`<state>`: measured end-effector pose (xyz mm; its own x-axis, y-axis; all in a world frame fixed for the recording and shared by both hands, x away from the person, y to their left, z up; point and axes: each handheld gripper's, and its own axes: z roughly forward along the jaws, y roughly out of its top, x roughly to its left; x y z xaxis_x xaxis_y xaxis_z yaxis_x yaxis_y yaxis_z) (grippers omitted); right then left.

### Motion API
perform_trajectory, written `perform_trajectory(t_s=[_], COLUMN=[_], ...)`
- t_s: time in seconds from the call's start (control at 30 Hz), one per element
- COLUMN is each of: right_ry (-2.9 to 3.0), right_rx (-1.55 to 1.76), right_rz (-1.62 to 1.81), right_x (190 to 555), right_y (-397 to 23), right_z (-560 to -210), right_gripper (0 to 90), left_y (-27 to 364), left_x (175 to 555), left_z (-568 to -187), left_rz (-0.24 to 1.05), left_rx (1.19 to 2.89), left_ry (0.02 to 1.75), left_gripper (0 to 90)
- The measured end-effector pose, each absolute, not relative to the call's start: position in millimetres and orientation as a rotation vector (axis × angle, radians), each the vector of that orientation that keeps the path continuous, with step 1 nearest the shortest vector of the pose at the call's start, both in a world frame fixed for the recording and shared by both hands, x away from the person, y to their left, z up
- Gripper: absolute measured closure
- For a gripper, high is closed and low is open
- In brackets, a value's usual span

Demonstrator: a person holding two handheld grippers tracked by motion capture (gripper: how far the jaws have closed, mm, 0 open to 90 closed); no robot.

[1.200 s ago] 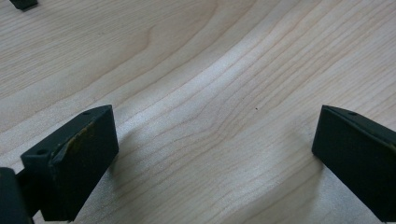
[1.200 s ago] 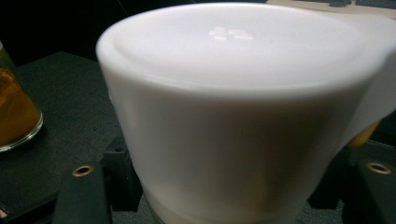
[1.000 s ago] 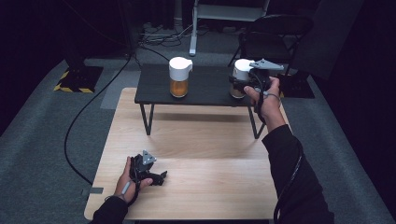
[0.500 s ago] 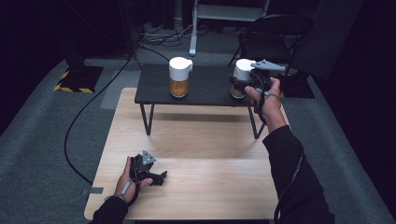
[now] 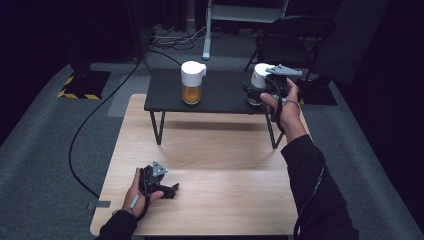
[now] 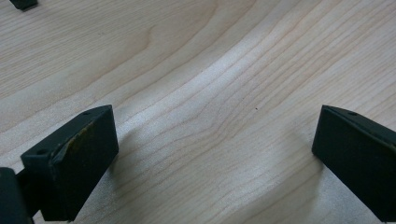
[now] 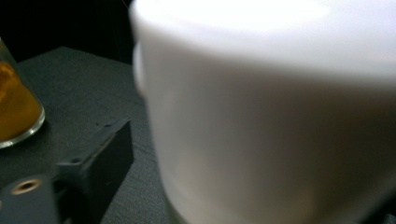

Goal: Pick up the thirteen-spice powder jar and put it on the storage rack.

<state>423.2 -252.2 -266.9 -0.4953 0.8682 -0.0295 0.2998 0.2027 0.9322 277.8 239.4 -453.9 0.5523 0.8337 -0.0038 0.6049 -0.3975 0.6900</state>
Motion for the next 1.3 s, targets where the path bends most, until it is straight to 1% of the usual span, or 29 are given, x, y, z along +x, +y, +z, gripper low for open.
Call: perform_trajectory(t_s=[0.1, 0.27, 0.8, 1.1, 1.3], right_ry=[1.902, 1.894, 1.874, 1.864, 1.861], right_rx=[1.091, 1.102, 1.099, 1.067, 1.051], right_rz=[1.276, 1.273, 1.263, 1.227, 1.257], right_x=[423, 422, 414, 401, 390], right_y=[-249, -250, -251, -253, -262], right_z=[-268, -268, -264, -262, -267], right_gripper=[3.0, 1.6, 1.6, 1.5, 1.3], left_y=[239, 239, 239, 239, 239], left_x=[278, 278, 278, 278, 278], left_z=[-454, -454, -454, -454, -454], left_rz=[0.456, 0.456, 0.455, 0.455, 0.455], left_rx=[2.14, 2.14, 2.139, 2.139, 2.139], left_ry=[1.151, 1.151, 1.153, 1.153, 1.153], left_gripper=[0.4, 0.4, 0.4, 0.4, 0.4])
